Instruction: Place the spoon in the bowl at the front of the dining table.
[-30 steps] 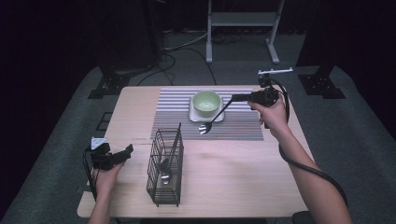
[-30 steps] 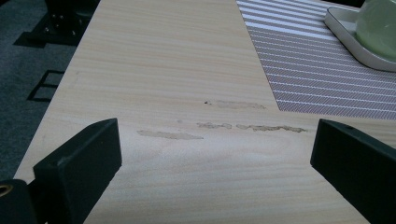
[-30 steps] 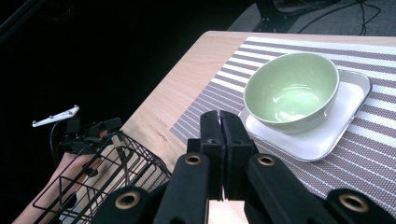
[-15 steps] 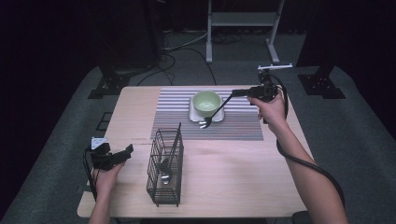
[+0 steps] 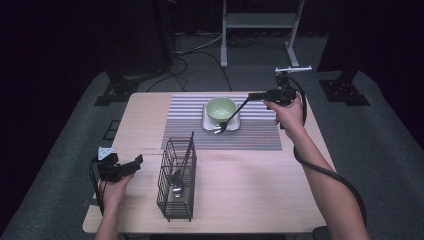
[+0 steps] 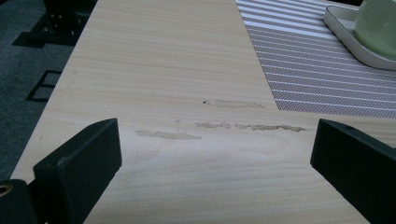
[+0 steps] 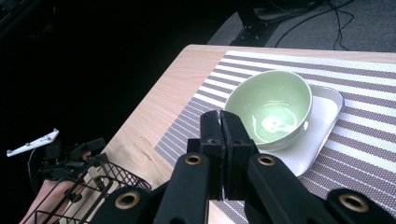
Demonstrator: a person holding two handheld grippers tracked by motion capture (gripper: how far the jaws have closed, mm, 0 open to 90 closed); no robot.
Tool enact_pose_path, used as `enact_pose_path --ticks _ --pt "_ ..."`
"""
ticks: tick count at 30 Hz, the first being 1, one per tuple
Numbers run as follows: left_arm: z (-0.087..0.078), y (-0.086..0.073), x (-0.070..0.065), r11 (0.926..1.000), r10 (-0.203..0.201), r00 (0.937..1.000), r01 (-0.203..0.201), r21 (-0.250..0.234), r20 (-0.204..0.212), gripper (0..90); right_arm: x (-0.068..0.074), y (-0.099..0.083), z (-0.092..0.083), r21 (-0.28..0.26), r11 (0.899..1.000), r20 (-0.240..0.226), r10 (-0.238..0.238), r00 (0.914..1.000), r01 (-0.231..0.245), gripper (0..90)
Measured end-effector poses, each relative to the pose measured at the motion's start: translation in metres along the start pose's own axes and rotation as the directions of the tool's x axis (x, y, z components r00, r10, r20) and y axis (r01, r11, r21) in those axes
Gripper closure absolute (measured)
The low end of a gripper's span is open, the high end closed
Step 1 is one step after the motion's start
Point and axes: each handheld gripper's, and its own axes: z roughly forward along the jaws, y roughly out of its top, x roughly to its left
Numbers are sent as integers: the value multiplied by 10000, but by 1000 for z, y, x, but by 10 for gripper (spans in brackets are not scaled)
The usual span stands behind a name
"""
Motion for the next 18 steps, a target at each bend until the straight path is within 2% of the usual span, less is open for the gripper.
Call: enact_pose_path --ticks 18 --pt "1 0 0 10000 -25 10000 25 6 8 8 -5 6 14 -175 9995 189 255 9995 -252 887"
